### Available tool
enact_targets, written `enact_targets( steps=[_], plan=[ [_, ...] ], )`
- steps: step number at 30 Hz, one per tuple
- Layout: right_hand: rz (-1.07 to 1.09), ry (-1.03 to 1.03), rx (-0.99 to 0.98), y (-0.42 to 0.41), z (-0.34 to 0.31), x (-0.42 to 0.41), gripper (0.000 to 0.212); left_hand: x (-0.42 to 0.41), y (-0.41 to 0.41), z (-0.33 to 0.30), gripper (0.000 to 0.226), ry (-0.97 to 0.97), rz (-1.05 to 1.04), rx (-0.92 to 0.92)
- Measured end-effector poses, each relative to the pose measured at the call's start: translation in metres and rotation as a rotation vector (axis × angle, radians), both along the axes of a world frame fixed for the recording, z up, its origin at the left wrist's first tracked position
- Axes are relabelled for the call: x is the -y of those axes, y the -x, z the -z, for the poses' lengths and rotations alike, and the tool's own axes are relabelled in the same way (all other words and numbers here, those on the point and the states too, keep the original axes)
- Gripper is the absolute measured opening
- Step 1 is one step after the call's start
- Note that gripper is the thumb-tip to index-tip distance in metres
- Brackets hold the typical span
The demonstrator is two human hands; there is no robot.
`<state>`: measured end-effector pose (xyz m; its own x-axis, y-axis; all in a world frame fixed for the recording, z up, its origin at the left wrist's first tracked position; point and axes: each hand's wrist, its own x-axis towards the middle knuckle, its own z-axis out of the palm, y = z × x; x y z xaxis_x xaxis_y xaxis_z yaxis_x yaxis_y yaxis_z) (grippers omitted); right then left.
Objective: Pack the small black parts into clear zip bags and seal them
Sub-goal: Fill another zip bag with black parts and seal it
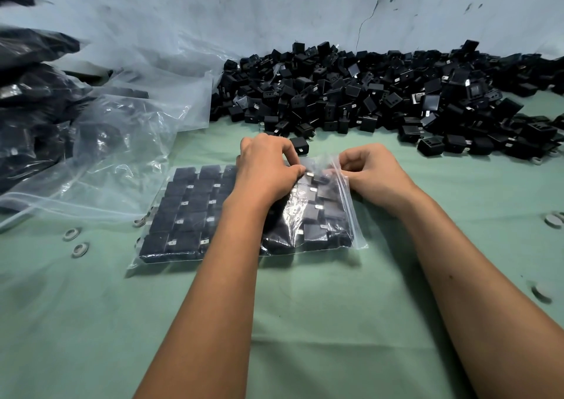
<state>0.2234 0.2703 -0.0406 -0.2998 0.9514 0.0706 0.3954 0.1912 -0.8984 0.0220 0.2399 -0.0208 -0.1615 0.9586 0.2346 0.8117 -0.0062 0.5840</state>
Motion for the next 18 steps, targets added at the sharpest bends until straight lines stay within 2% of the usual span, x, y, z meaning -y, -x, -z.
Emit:
enact_targets(
  steps=[3, 7, 9, 11, 15, 18],
  plan=[
    [-0.039, 0.05, -0.019, -0.002, -0.002, 0.001, 0.022, 0.001, -0.003, 0.0, 0.018, -0.01, 0.002, 0.0],
    [-0.006, 0.022, 0.028, 0.0, -0.005, 0.003, 0.029, 0.004, -0.013, -0.002, 0.03, 0.016, -0.008, -0.03],
    [0.021, 0.021, 0.052, -0.001, -0.005, 0.0, 0.023, 0.006, -0.018, -0.003, 0.032, 0.028, -0.033, -0.04],
    [0.05, -0.002, 0.155, -0.004, -0.009, -0.003, 0.007, 0.007, -0.021, -0.003, 0.03, 0.038, -0.059, -0.005],
    [0.057, -0.038, 0.337, -0.005, -0.02, -0.006, 0.016, 0.01, -0.021, -0.005, 0.03, 0.048, -0.088, 0.084],
    [0.186, -0.131, 0.5, -0.001, -0.028, -0.012, 0.016, 0.01, -0.021, -0.004, 0.031, 0.06, -0.082, 0.079]
  ],
)
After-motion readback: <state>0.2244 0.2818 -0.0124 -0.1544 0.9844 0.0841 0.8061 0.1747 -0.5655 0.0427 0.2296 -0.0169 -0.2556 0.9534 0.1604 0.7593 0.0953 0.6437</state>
